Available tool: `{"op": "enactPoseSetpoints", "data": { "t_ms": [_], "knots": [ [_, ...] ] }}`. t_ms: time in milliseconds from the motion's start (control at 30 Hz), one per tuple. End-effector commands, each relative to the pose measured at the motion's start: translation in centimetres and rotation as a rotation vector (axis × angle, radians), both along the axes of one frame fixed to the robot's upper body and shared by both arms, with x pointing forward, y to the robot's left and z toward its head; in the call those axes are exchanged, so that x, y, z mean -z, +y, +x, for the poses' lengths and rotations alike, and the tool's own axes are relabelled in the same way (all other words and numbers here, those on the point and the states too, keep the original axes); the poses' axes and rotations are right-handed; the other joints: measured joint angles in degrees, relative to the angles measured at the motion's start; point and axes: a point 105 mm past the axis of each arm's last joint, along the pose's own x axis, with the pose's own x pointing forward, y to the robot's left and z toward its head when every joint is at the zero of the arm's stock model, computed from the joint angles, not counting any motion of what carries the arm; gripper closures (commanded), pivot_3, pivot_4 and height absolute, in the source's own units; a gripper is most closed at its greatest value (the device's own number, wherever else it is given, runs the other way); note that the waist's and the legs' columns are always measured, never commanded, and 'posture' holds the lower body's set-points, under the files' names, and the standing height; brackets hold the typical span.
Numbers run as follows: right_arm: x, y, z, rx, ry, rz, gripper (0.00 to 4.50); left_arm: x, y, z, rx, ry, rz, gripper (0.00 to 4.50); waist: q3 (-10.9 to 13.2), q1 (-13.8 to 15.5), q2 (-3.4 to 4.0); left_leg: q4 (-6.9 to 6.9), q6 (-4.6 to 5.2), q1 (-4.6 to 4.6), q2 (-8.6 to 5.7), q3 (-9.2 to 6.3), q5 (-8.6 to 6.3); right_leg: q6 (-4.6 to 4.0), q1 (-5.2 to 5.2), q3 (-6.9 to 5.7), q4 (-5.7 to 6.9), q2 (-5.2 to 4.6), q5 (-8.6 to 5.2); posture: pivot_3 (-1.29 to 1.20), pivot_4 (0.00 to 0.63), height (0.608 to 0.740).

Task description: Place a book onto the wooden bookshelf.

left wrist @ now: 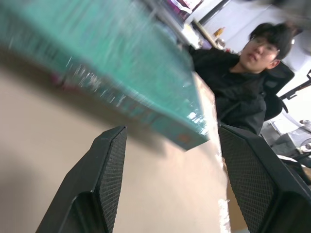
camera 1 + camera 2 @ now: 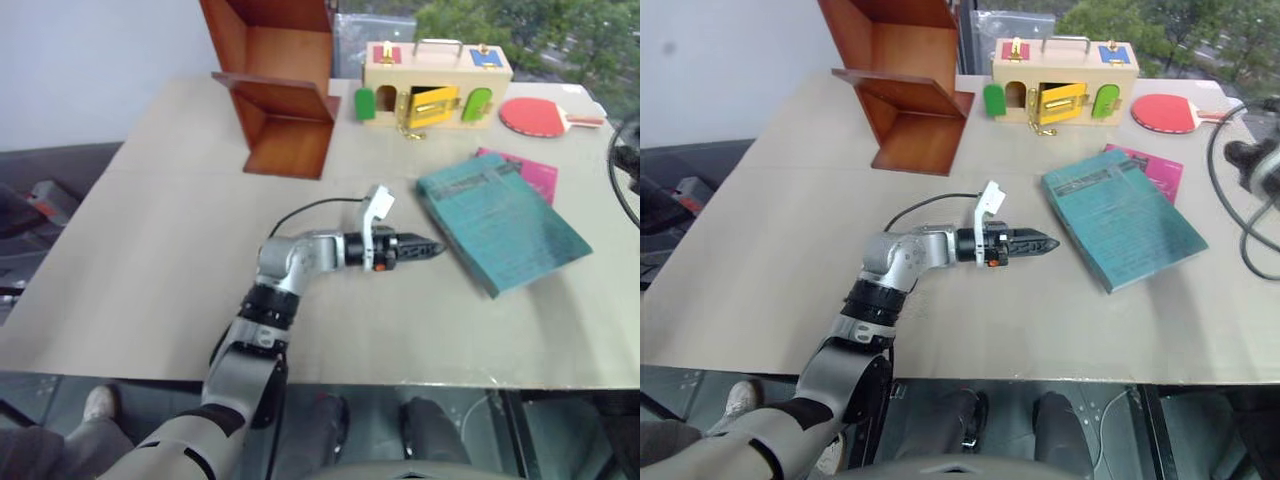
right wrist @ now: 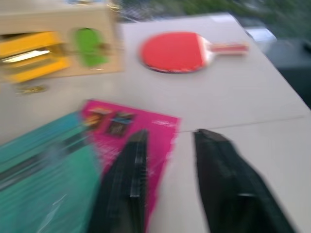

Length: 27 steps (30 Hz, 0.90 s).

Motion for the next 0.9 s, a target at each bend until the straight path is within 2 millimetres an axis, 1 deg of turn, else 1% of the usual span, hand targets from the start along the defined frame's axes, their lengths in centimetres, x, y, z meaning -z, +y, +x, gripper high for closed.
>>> {"op": "enactPoseSetpoints", "data": {
  "t_ms": [33,100,233,300,433,533,633,700,733,833,900],
  "knots": [
    [1.3,-2.4,1.6,0.081,0.059,0.002,3.89,-1.4,0.4,-0.3,-0.029,-0.057,-0.035,1.36,0.00,0.13,0.01,-0.03,0.01,-0.02,-0.01,0.03,-0.01,0.00,-0.04,0.03,0.00,0.02,0.00,0.00,0.150,0.740],
    [2.5,-2.1,2.5,0.085,0.110,0.050,3.89,-1.6,0.8,-0.6,-0.049,-0.072,-0.038,1.36,0.00,-0.17,0.01,-0.07,0.00,-0.08,0.01,0.04,-0.01,0.00,-0.14,0.09,-0.02,0.04,0.00,0.00,0.150,0.740],
    [4.3,-1.8,3.3,0.104,0.187,0.043,3.89,-2.3,1.8,-1.0,-0.094,-0.114,-0.049,1.36,0.01,-0.24,0.04,-0.27,0.00,-0.14,0.04,0.11,-0.01,-0.01,-0.33,0.20,-0.08,-0.06,-0.01,0.00,0.150,0.740],
    [4.5,-1.2,3.6,0.093,0.168,0.109,3.89,-2.7,2.5,-1.0,-0.114,-0.131,-0.051,1.36,0.01,-0.34,0.04,-0.27,0.00,-0.15,0.03,0.11,-0.01,-0.01,-0.32,0.19,-0.12,-0.04,-0.01,0.00,0.150,0.740],
    [5.0,0.4,4.3,0.064,0.164,0.196,3.89,-4.0,4.0,-1.6,-0.116,-0.250,-0.048,1.36,0.01,-0.56,0.06,-0.27,0.00,-0.14,0.03,0.15,-0.01,-0.01,-0.32,0.25,-0.10,-0.01,0.00,0.00,0.150,0.740],
    [5.7,1.5,4.5,0.036,0.190,0.239,3.89,-5.5,5.4,-2.3,-0.108,-0.446,-0.039,1.36,0.01,-0.65,0.08,-0.27,-0.01,-0.12,0.06,0.14,0.00,-0.01,-0.32,0.25,-0.06,0.08,0.00,0.00,0.150,0.740],
    [6.0,2.2,4.8,0.026,0.196,0.268,3.89,-6.1,6.6,-3.4,-0.070,-0.651,-0.018,1.36,-0.01,-0.63,0.11,-0.28,-0.02,-0.09,0.07,0.15,-0.01,-0.02,-0.31,0.27,-0.06,0.08,0.00,0.00,0.150,0.740],
    [6.3,2.5,4.9,0.023,0.202,0.268,3.89,-6.1,7.4,-4.1,-0.024,-0.697,-0.015,1.36,0.00,-0.62,0.11,-0.29,-0.02,-0.09,0.06,0.18,-0.01,-0.02,-0.31,0.28,-0.09,0.08,0.00,0.00,0.150,0.740],
    [6.4,2.6,5.0,0.023,0.206,0.261,3.89,-6.1,7.6,-4.2,-0.014,-0.703,-0.016,1.36,0.00,-0.56,0.12,-0.29,-0.02,-0.09,0.05,0.18,-0.01,-0.02,-0.31,0.28,-0.09,0.08,0.00,0.00,0.150,0.740],
    [6.7,2.9,5.2,0.033,0.199,0.252,3.89,-7.0,9.1,-4.4,-0.007,-0.752,-0.033,1.36,0.00,-0.48,0.13,-0.29,-0.02,-0.09,0.04,0.14,-0.01,-0.02,-0.30,0.24,-0.08,0.12,0.00,0.00,0.150,0.740],
    [6.8,3.1,5.4,0.029,0.198,0.241,3.89,-6.9,9.5,-4.4,-0.020,-0.762,-0.021,1.36,0.00,-0.58,0.13,-0.29,-0.01,-0.08,0.05,0.14,-0.01,-0.02,-0.30,0.25,-0.08,0.14,0.00,0.00,0.150,0.740]
  ]
}}
